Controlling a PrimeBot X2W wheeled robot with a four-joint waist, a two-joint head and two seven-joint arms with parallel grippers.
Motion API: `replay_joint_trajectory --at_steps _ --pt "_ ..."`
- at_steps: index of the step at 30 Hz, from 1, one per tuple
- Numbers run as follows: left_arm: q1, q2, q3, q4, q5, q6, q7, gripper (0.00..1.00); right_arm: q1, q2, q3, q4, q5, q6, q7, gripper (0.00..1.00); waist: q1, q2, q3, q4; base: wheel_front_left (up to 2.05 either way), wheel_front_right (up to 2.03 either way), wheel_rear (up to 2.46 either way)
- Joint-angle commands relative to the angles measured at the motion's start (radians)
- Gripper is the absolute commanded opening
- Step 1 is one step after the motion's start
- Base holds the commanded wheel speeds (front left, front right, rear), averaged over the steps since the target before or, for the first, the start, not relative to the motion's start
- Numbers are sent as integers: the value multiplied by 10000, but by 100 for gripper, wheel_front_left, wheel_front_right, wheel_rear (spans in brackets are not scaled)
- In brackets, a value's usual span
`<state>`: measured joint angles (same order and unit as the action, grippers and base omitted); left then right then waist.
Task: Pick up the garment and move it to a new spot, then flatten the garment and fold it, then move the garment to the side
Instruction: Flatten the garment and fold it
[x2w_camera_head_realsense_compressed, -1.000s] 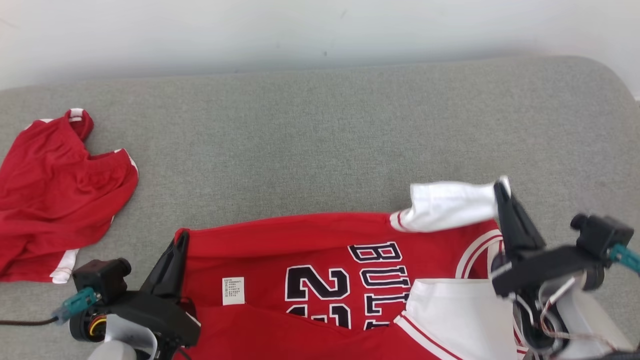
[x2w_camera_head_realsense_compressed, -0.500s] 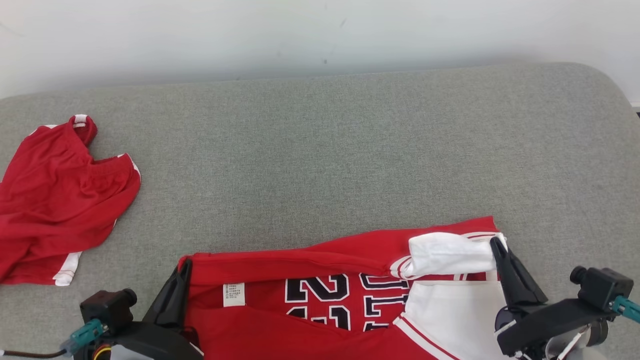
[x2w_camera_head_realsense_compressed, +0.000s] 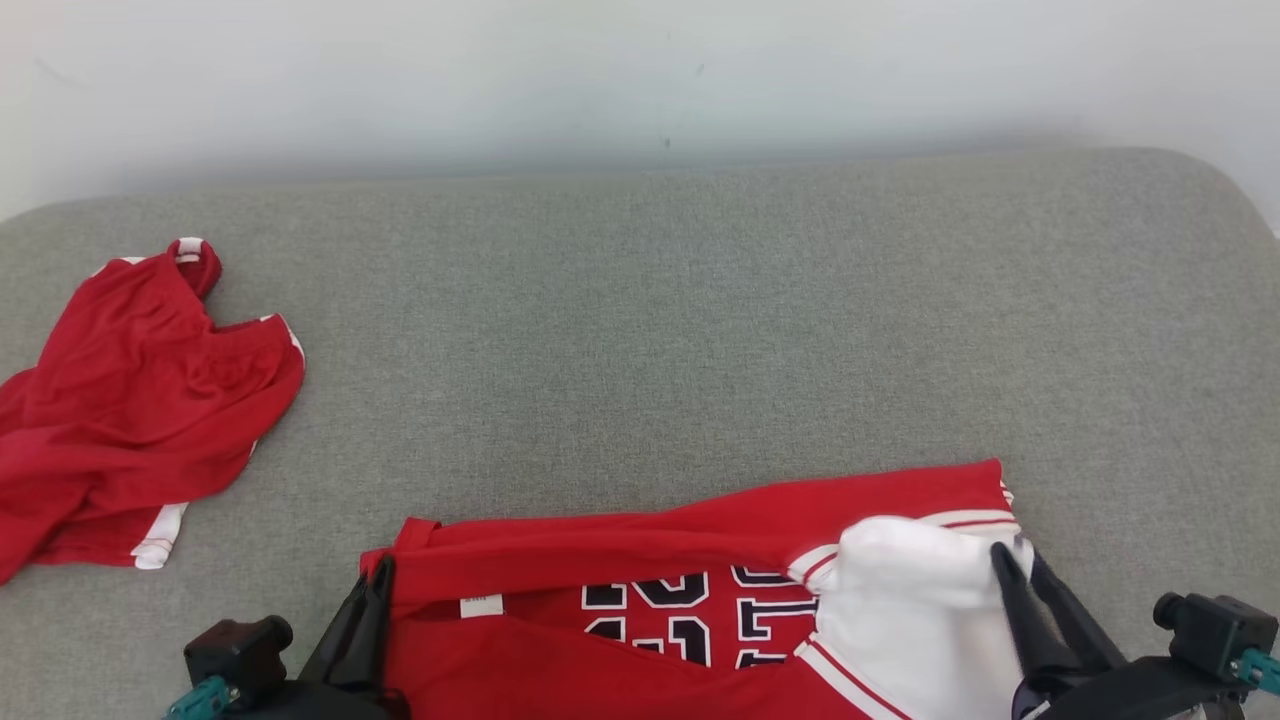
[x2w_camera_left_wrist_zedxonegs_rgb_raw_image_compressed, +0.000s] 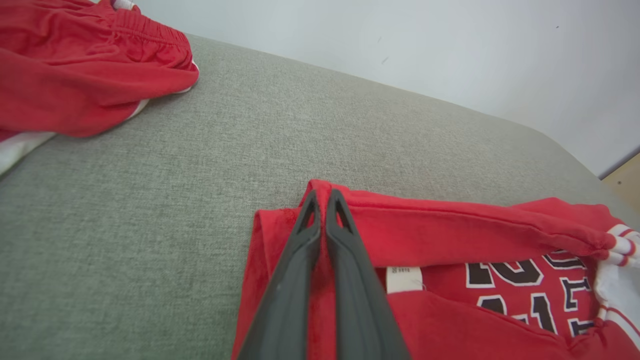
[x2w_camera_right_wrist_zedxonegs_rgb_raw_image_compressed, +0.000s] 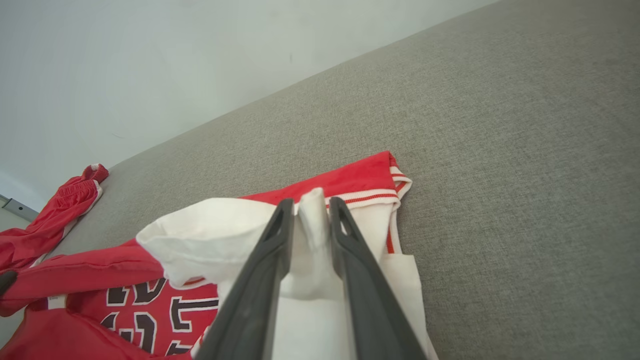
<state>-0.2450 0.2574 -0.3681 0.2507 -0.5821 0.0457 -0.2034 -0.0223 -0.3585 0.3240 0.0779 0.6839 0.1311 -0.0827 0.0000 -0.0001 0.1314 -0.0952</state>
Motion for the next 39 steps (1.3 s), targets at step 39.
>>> replay_joint_trajectory --at_steps 39 --pt "2123 -785 1628 -2087 1829 660 -631 100 -522 1681 -2839 3120 -3243 -3 1236 100 0 1 -659 987 0 0 0"
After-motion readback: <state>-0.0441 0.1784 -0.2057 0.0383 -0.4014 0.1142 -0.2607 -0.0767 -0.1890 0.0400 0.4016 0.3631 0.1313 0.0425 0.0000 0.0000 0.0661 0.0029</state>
